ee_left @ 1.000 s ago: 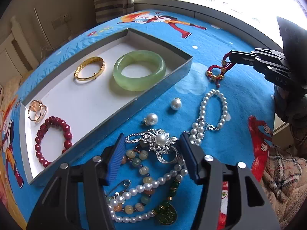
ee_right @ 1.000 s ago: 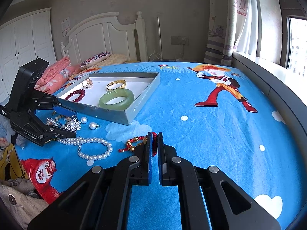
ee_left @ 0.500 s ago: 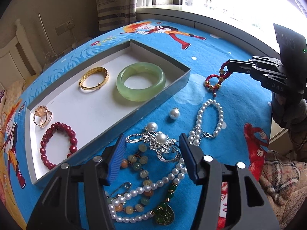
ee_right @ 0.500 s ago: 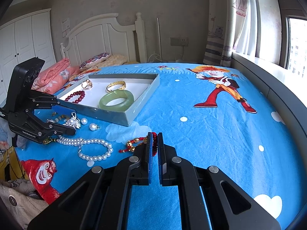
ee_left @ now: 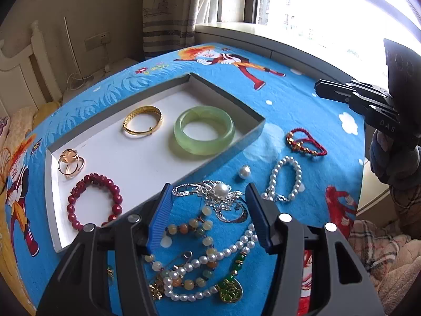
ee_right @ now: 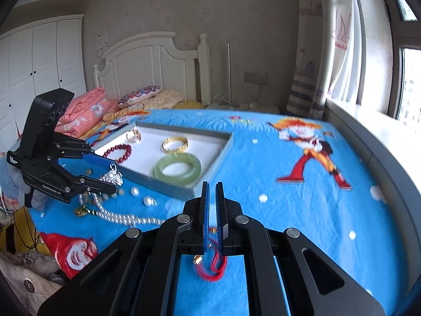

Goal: Organize jewelry
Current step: 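Lift the red string bracelet and set it down apart from the pile, open right gripper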

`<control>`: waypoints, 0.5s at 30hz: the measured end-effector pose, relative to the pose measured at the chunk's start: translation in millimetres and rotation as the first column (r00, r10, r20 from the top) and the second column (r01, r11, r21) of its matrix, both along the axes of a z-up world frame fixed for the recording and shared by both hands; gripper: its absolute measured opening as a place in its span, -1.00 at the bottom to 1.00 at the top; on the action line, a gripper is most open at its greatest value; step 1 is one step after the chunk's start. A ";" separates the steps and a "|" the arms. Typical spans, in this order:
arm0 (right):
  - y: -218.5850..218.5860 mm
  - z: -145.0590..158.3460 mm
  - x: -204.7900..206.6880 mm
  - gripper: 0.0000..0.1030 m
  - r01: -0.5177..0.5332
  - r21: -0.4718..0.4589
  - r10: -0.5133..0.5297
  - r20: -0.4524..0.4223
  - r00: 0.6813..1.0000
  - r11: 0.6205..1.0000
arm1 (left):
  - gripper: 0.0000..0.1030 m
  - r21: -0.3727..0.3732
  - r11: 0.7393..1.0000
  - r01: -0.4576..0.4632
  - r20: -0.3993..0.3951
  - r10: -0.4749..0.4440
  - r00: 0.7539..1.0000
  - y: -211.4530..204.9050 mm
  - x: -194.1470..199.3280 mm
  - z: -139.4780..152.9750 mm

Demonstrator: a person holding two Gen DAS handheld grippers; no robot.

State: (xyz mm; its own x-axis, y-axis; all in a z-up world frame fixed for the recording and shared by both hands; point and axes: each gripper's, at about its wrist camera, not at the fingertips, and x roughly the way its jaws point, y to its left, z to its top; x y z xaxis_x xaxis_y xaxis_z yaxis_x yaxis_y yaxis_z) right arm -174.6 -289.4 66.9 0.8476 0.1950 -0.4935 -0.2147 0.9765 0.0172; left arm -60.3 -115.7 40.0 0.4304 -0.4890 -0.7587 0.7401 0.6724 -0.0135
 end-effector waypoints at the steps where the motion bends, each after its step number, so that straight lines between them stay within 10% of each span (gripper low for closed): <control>1: 0.9 2.9 1.1 -0.90 -0.003 -0.007 0.003 0.005 1.000 1.000 | 0.08 -0.004 1.000 -0.003 0.001 0.003 1.000 0.3 1.0 1.4; 8: 0.8 -10.9 8.0 -0.68 -0.071 -0.029 0.066 -0.148 0.987 0.997 | 0.08 -0.032 0.999 0.003 0.002 -0.003 1.000 0.5 -3.1 4.5; 11: -1.3 -28.0 0.1 0.47 -0.068 -0.034 0.060 -0.200 0.978 0.997 | 0.08 -0.039 0.999 0.003 -0.004 -0.003 1.000 2.2 -2.8 2.8; 15: -1.6 -43.3 -3.0 0.49 -0.067 -0.058 0.050 -0.247 0.968 0.996 | 0.08 -0.047 0.999 -0.003 -0.010 0.002 1.000 6.5 -0.4 3.0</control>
